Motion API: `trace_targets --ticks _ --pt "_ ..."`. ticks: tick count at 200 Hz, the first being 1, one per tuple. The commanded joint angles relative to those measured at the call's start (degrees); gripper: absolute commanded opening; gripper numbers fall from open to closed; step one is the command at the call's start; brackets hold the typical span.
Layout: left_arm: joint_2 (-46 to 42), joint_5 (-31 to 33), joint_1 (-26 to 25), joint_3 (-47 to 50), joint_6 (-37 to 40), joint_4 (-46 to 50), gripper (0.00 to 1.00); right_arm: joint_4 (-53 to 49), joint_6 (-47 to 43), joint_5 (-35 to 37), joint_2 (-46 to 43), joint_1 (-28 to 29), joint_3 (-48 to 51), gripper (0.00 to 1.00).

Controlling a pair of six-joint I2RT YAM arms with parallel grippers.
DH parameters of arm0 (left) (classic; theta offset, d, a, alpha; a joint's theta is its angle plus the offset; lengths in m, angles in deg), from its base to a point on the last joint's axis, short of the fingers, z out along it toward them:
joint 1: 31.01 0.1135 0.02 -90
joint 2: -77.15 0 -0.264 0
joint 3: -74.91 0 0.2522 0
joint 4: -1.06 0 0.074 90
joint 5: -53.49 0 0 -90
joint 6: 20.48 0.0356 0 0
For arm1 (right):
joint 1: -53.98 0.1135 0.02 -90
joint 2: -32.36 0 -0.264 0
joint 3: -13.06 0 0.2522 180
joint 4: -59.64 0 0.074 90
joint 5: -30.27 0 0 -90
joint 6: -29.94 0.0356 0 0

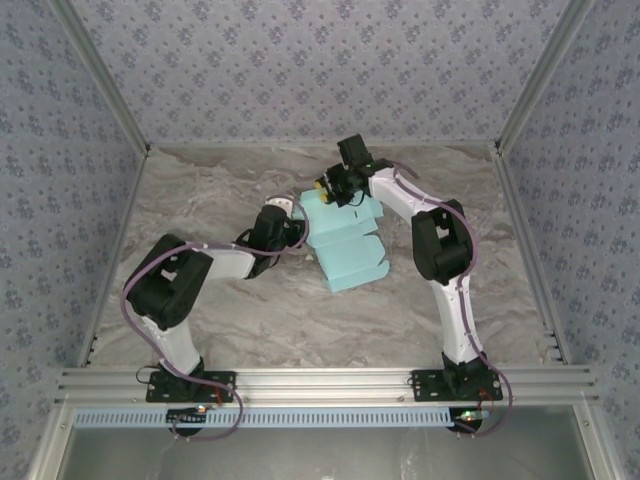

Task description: Fold the paper box

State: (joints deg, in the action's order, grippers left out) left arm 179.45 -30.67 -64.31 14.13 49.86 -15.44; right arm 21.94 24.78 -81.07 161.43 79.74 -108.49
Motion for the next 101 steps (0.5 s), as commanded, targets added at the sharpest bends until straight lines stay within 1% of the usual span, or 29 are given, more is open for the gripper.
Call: trace_targets --ticks 1,6,11,18,36,52,76,91,101 --pt "-3.4 0.0 -0.2 0.4 0.9 -1.5 0.57 -0.4 0.8 1.6 -1.4 0.0 0.2 0.13" --pt "-3.9 -0.2 -0.2 0.4 0.8 -0.8 0.65 0.2 0.8 1.6 -1.8 0.1 0.6 0.12" --pt "-4.5 -0.7 -0.1 0.6 0.9 -0.2 0.76 0.8 0.8 1.8 -2.2 0.1 1.0 0.10" --pt "-5.4 -2.3 0.0 1.6 1.5 -0.4 0.85 2.1 0.9 1.8 -2.9 0.1 1.9 0.06" --pt "-9.2 -5.5 0.5 6.1 2.7 -3.6 0.96 8.1 1.4 1.2 -4.7 0.1 5.4 0.01" --pt "-13.1 -6.9 1.3 9.0 2.6 -2.9 0.99 15.1 1.9 -0.9 -6.0 -0.1 9.1 0.01" --pt "-17.9 -6.2 1.5 12.2 2.2 -0.4 0.99 29.0 2.0 -6.0 -7.6 -0.7 15.2 0.00" --pt "-19.8 -4.7 2.2 15.3 1.3 -1.8 0.99 40.1 1.5 -10.9 -8.0 -1.2 18.9 0.00" --pt "-20.6 -4.3 3.2 17.7 0.4 -3.8 0.99 46.7 1.3 -12.3 -8.9 -1.3 21.7 0.00"
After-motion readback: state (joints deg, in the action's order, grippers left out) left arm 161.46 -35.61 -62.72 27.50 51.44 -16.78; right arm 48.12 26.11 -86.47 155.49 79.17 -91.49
